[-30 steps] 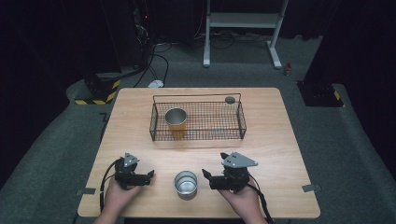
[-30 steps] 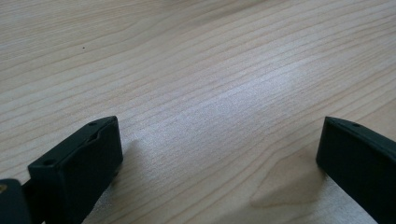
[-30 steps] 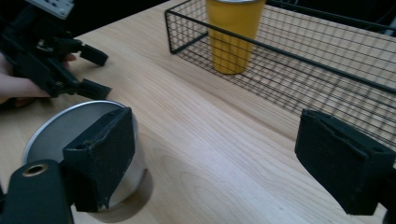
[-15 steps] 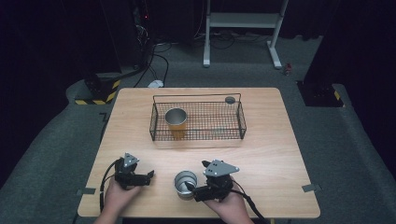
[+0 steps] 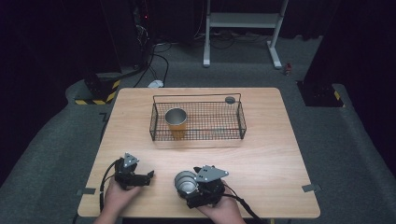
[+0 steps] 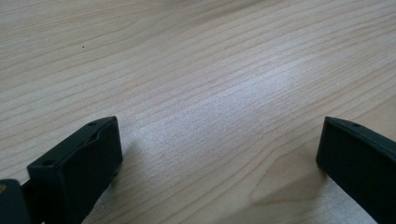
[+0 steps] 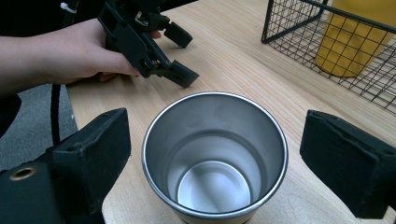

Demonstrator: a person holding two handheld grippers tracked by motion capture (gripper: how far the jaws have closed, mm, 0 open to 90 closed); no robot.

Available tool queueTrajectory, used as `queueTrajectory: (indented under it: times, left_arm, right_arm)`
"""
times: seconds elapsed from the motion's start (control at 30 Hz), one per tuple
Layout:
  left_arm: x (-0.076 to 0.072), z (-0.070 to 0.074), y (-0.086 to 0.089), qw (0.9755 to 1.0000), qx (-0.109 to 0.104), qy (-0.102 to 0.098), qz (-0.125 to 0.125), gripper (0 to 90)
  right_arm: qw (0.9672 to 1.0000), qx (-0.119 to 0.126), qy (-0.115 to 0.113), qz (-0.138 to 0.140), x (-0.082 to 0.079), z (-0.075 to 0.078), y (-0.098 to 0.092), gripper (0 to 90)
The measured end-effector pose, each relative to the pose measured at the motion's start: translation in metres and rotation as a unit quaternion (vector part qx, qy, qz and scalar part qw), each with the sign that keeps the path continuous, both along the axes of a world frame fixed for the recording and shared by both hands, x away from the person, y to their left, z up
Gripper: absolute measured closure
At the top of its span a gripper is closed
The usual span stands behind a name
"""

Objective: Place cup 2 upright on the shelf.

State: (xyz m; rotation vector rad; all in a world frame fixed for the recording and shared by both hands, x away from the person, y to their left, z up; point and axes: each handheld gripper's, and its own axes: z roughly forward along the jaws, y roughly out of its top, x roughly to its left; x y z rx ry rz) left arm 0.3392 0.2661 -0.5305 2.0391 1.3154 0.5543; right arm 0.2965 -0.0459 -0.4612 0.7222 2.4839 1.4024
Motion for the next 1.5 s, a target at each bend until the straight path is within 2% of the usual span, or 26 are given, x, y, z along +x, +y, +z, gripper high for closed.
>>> queueTrajectory:
  times: [0.27, 0.43, 0.47, 0.57, 0.9, 1.5]
  left_arm:
    - [0.0, 0.0, 0.0, 1.0, -0.001, 0.001, -0.001, 0.4]
    - [0.0, 0.0, 0.0, 1.0, -0.001, 0.001, -0.001, 0.3]
    - [0.0, 0.0, 0.0, 1.0, -0.001, 0.001, -0.002, 0.3]
    - [0.0, 0.0, 0.0, 1.0, -0.001, 0.001, -0.002, 0.3]
    - [0.0, 0.0, 0.0, 1.0, -0.001, 0.002, -0.002, 0.3]
    - [0.0, 0.0, 0.0, 1.0, 0.0, 0.0, -0.004, 0.4]
  right_arm:
    - [0.9999, -0.014, 0.003, 0.001, 0.001, -0.008, 0.004, 8.9]
    - [0.9998, -0.018, 0.013, 0.001, 0.002, -0.012, 0.006, 8.9]
    - [0.9998, -0.019, 0.008, 0.002, 0.003, -0.013, 0.005, 8.9]
    - [0.9997, -0.017, 0.02, 0.001, 0.004, -0.017, 0.005, 8.9]
    - [0.9992, -0.025, 0.031, 0.004, 0.007, -0.026, 0.009, 8.9]
    - [0.9988, -0.031, 0.036, 0.01, 0.011, -0.036, 0.01, 9.0]
